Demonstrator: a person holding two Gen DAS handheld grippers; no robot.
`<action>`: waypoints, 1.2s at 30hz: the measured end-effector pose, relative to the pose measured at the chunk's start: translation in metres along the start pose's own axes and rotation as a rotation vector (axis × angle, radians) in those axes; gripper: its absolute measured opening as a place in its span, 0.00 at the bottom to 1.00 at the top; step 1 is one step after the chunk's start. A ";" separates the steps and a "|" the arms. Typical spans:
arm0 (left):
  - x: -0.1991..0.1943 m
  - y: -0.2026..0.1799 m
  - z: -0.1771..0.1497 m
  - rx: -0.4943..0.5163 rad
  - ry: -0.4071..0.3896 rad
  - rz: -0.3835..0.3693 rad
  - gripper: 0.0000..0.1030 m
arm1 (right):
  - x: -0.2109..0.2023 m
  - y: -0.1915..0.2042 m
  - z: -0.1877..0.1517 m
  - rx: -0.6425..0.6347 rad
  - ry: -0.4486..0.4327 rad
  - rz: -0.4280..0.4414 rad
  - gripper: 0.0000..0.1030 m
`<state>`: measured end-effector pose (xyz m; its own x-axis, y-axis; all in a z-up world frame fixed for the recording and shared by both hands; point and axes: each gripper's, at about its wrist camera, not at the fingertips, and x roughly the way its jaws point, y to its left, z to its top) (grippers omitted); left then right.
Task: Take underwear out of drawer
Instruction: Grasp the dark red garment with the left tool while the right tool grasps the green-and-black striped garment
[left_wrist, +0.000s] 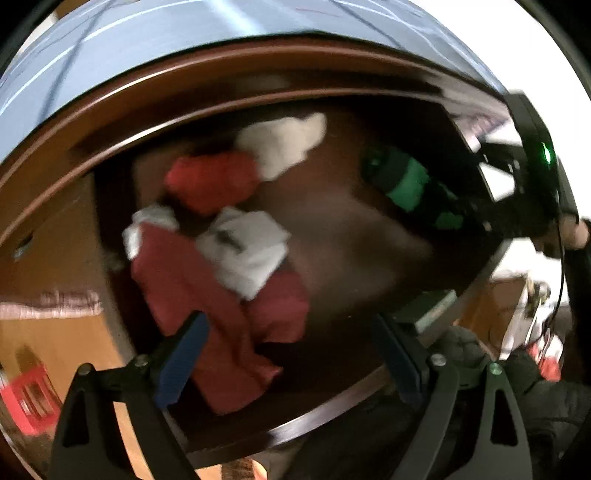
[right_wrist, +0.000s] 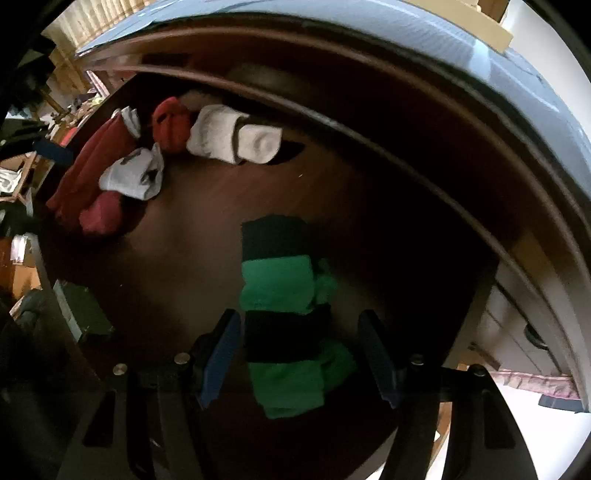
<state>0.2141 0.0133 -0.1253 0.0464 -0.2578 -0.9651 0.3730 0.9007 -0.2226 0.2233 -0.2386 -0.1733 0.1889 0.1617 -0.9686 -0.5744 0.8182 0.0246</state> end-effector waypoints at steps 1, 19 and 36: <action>0.000 0.006 -0.003 -0.021 -0.002 -0.010 0.88 | 0.001 0.002 -0.002 0.000 0.004 0.013 0.66; 0.030 0.024 0.001 -0.284 0.000 0.096 0.80 | 0.026 0.016 -0.015 0.057 0.011 0.030 0.66; 0.057 -0.010 0.013 -0.143 -0.041 -0.035 0.71 | 0.009 0.009 -0.020 0.119 -0.082 0.065 0.66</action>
<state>0.2255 -0.0147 -0.1760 0.0742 -0.3017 -0.9505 0.2393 0.9307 -0.2767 0.2040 -0.2412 -0.1873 0.2216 0.2568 -0.9407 -0.4897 0.8635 0.1203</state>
